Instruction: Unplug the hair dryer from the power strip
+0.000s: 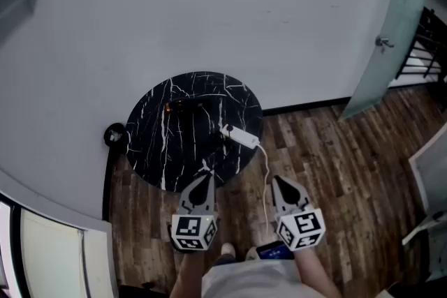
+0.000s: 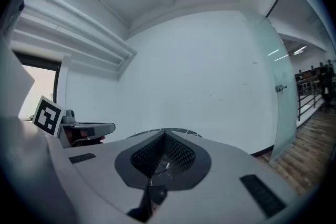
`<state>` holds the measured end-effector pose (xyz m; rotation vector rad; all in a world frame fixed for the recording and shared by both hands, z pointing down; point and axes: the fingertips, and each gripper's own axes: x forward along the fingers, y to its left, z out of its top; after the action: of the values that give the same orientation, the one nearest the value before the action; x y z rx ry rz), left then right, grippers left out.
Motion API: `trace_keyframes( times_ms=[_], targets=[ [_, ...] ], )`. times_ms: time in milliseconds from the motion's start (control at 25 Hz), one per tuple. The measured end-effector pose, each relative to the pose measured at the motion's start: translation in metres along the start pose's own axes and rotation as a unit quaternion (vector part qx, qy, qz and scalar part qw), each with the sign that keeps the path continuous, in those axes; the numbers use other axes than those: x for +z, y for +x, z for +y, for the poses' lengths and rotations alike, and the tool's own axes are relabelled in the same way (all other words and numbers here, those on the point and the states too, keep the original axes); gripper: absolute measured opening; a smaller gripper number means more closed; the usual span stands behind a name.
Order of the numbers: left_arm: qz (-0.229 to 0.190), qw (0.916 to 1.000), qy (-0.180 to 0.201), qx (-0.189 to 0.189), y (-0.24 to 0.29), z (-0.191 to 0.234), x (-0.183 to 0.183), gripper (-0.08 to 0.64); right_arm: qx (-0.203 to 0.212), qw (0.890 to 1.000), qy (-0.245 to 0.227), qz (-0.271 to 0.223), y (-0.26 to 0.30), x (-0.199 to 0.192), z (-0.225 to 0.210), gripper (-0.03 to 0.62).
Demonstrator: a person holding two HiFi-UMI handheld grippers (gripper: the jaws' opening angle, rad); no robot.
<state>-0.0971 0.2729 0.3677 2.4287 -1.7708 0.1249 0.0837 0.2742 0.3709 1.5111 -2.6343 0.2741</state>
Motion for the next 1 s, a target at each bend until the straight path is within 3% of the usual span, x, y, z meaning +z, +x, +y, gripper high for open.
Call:
trace_keyframes(
  times_ms=[1000],
  targets=[
    [0.015,0.9997,-0.011,0.012,0.009,0.011,-0.007,0.000,-0.013,1.000,0.019,-0.018,0.004,0.001,-0.020,-0.002]
  ],
)
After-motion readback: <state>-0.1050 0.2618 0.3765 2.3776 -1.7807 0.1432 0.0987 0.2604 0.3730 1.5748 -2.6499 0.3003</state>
